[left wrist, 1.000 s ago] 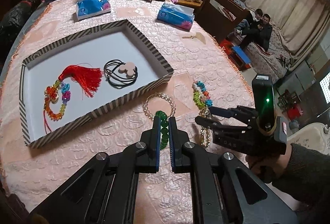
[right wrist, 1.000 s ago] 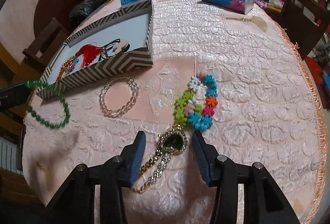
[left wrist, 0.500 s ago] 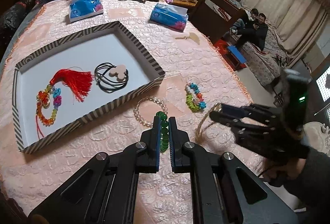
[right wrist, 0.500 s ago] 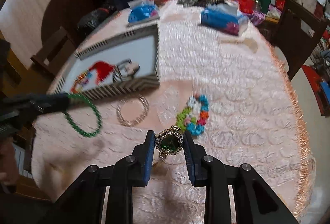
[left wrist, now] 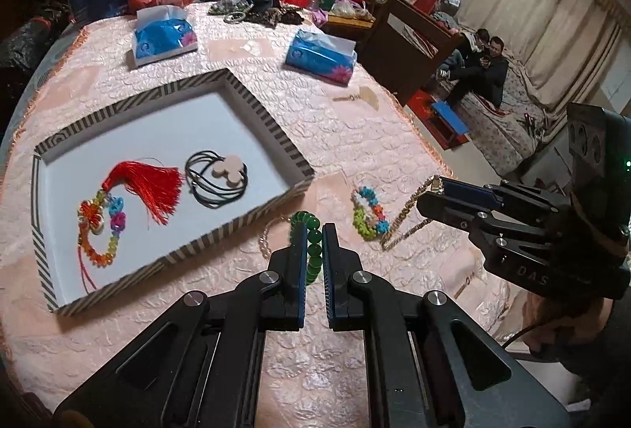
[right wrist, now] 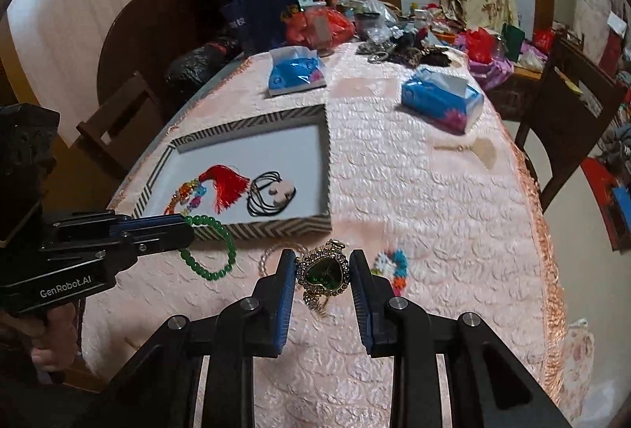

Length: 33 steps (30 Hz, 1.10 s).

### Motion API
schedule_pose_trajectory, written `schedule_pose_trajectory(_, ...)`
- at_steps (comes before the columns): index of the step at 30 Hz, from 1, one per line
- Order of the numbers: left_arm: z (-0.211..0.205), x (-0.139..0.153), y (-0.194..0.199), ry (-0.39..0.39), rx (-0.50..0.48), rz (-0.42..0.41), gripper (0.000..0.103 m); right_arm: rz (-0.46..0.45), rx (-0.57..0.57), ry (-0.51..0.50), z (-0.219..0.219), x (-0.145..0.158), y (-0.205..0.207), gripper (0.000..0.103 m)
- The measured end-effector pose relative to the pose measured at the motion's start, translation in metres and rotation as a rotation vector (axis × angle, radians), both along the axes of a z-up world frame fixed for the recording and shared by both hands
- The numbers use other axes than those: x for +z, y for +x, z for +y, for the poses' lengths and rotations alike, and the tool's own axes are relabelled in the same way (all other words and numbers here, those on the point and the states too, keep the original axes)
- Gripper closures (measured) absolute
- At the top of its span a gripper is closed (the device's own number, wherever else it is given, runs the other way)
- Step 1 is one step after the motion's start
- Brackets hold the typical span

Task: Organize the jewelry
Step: 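Carry the green bracelet and gold heart-pendant keychain over the tray with both grippers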

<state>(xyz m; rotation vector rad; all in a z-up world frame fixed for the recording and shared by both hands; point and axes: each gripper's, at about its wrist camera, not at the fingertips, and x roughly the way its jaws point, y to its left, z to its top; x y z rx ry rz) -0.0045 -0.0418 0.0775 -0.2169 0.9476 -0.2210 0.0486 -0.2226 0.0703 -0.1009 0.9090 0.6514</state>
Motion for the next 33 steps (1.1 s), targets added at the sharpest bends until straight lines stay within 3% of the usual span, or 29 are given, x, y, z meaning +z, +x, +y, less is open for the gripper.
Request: schedule_pose_trajectory(33,0.089,0.024,0.024,0.037,0.233,-0.039,0.097,-0.101,0.157,-0.016,0.103,0.044,0.037,0.076)
